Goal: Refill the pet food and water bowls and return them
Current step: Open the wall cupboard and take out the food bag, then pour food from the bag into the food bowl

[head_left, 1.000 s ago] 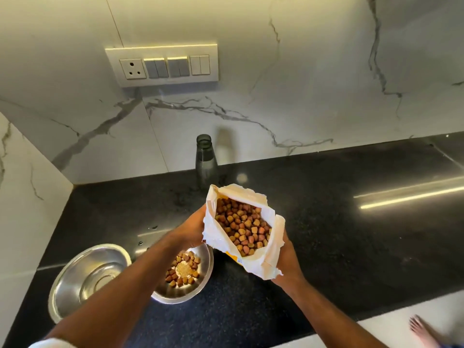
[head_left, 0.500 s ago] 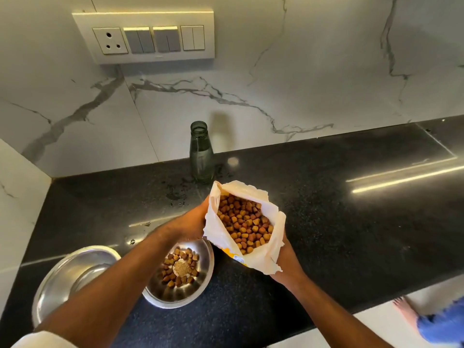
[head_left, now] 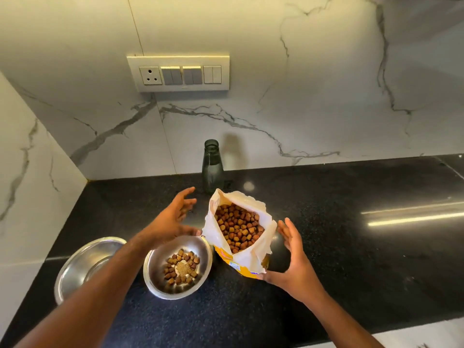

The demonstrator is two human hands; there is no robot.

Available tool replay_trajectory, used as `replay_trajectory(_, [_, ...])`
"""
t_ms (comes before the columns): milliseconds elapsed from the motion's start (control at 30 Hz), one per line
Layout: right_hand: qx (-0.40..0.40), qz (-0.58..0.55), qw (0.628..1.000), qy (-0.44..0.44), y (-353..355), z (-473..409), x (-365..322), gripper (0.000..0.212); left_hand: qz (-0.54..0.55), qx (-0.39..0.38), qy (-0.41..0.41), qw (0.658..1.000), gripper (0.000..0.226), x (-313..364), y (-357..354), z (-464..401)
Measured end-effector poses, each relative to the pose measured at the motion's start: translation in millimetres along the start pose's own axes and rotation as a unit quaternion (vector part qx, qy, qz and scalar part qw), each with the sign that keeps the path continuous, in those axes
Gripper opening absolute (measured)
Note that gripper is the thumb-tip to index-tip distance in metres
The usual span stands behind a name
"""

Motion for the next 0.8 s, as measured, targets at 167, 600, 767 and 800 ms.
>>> replay_trajectory(167, [-0.025,0.03,0.997,0.072,13,2,-34,0.142,0.009,0.113,-0.027,0.993,0.102,30,7,26])
replay_trajectory(600, [0.046,0.118,0.94,0.316,-7,36,-180,0.114,-0.162,0.338,-0.139,0.917,0.084,146,19,126])
replay_trajectory(767, [0.059,0.114,0.908,0.399,-34,62,-240,0.102,-0.167,0.407,-0.154,0.885,0.085,175,38,181])
replay_trajectory(800, [0.063,0.114,0.9,0.417,-40,70,-252,0.101,-0.168,0.421,-0.157,0.877,0.085,179,44,192])
Point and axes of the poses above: each hand's wrist, its own z-axis away from the middle knuckle, its own y-axis out of the back of the hand, x = y × z, the point moved 4 cm from there along -z, towards the middle knuckle, and after that the axes turned 14 degrees about -y, right-handed, at the moved point
